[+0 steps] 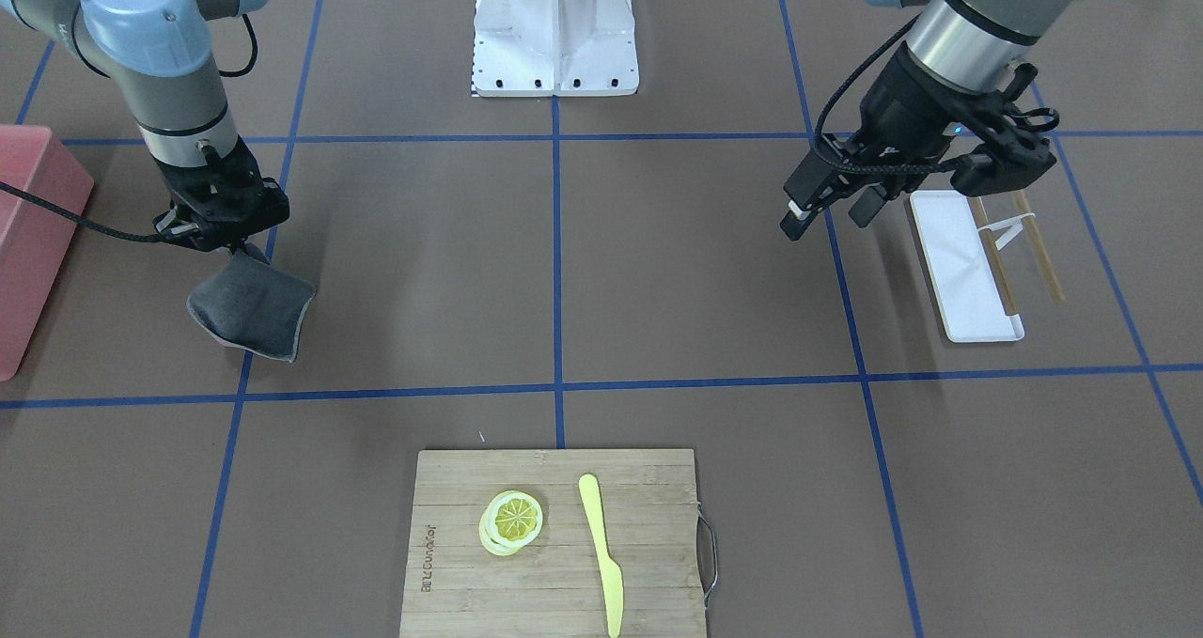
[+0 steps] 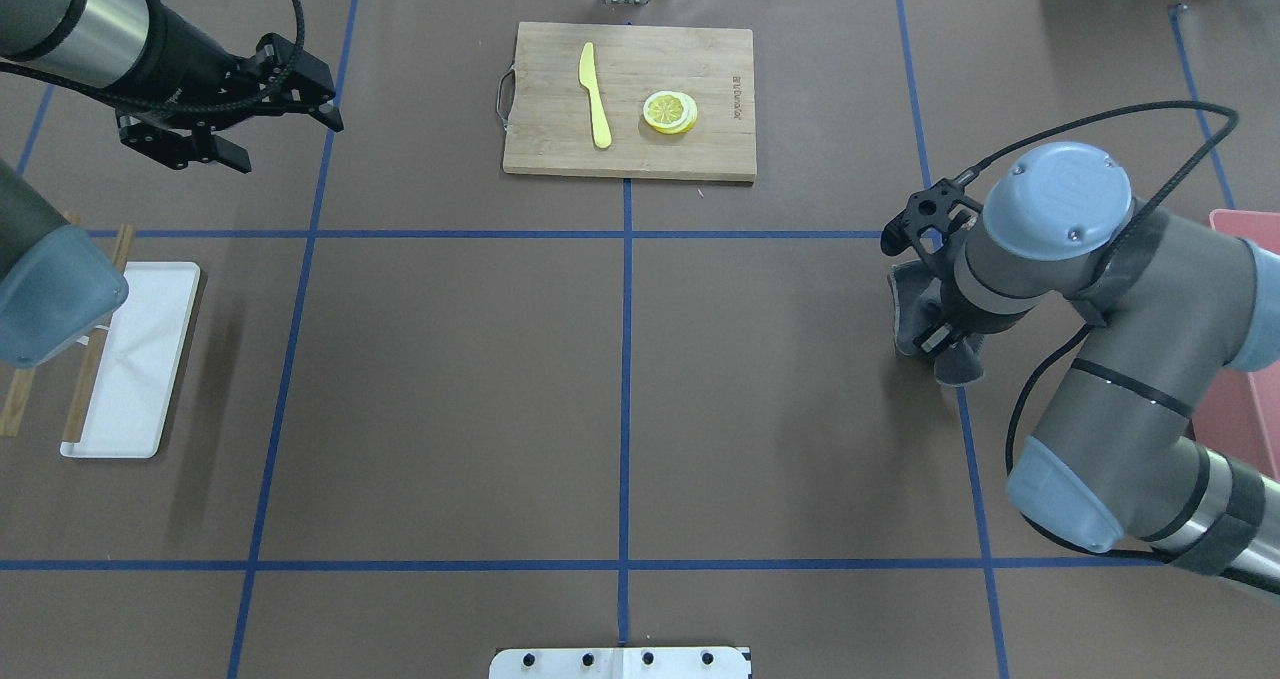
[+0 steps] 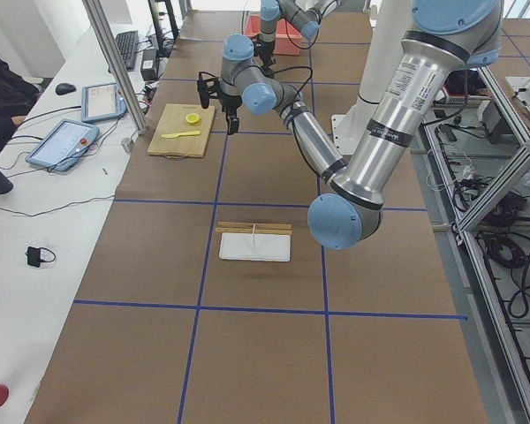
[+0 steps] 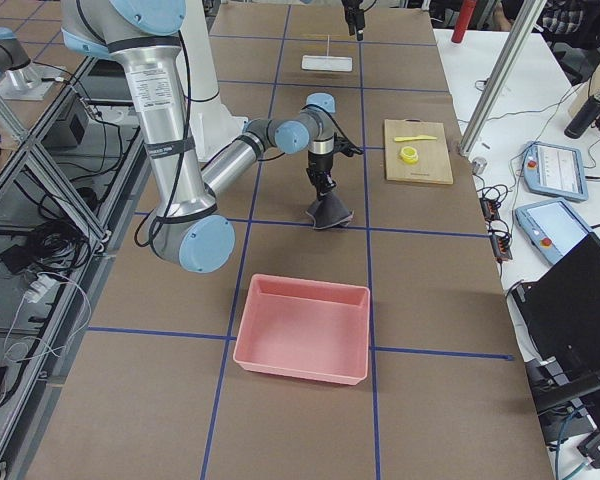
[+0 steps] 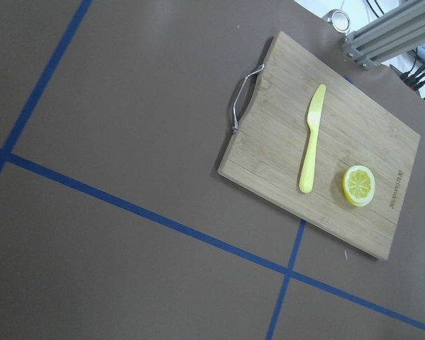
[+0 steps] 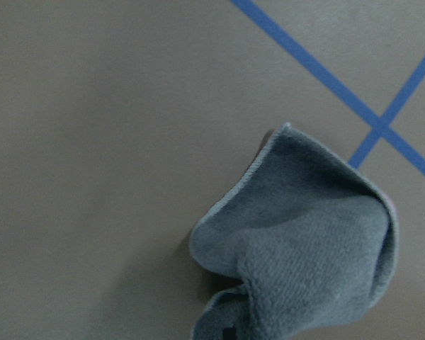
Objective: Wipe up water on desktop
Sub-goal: 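Lower the cloth to the table with the right gripper while the left arm withdraws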
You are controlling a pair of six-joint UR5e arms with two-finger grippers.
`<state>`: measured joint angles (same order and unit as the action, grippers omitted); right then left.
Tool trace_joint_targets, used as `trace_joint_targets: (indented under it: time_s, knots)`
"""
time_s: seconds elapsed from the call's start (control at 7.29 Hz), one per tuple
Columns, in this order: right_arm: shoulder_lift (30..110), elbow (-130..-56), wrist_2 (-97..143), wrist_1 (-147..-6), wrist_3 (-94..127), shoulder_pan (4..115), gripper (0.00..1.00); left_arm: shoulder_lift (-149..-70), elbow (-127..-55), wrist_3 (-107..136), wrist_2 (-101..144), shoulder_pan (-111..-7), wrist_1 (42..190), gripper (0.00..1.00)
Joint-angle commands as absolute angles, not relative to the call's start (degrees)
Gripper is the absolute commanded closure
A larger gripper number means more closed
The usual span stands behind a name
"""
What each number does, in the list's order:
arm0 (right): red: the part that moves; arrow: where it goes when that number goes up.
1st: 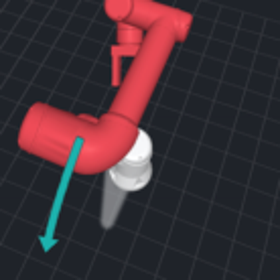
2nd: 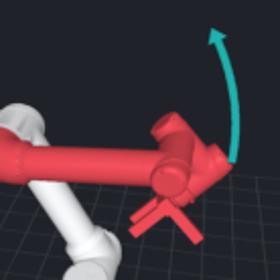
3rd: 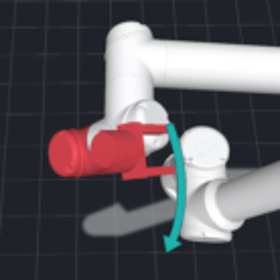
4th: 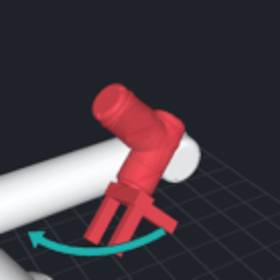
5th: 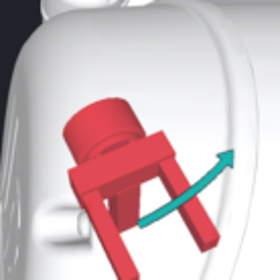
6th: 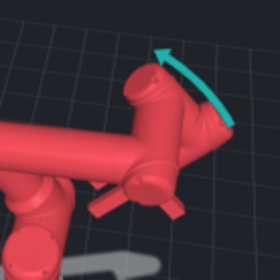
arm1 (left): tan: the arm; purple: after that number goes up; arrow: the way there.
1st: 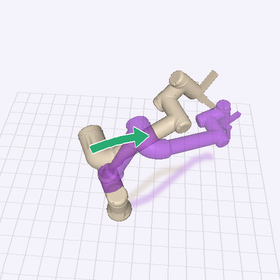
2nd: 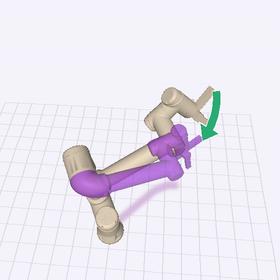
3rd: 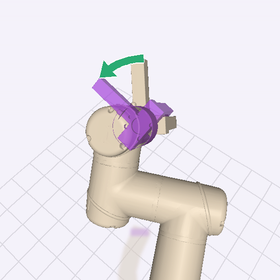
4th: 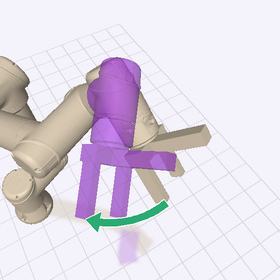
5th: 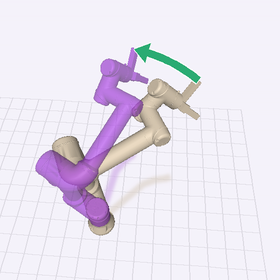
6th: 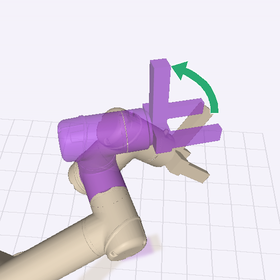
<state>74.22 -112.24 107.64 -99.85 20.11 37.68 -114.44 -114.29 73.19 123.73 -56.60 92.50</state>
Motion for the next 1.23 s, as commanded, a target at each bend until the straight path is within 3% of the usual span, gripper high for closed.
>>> trace_joint_targets:
  time_s: [0.0,0.69,1.1]
  knots:
    - [70.9,-111.8,108.5,-100.4,24.9,32.3,1.0,-112.6,-114.3,71.5,123.5,-58.2,92.0,0.02]
    - [63.6,-112.7,110.0,-96.7,44.6,20.4,1.0,-111.2,-114.6,71.5,123.5,-59.8,92.5,0.02]
    - [63.8,-106.3,109.7,-91.0,47.8,24.8,1.0,-111.1,-114.4,71.5,122.2,-59.8,92.7,0.02]
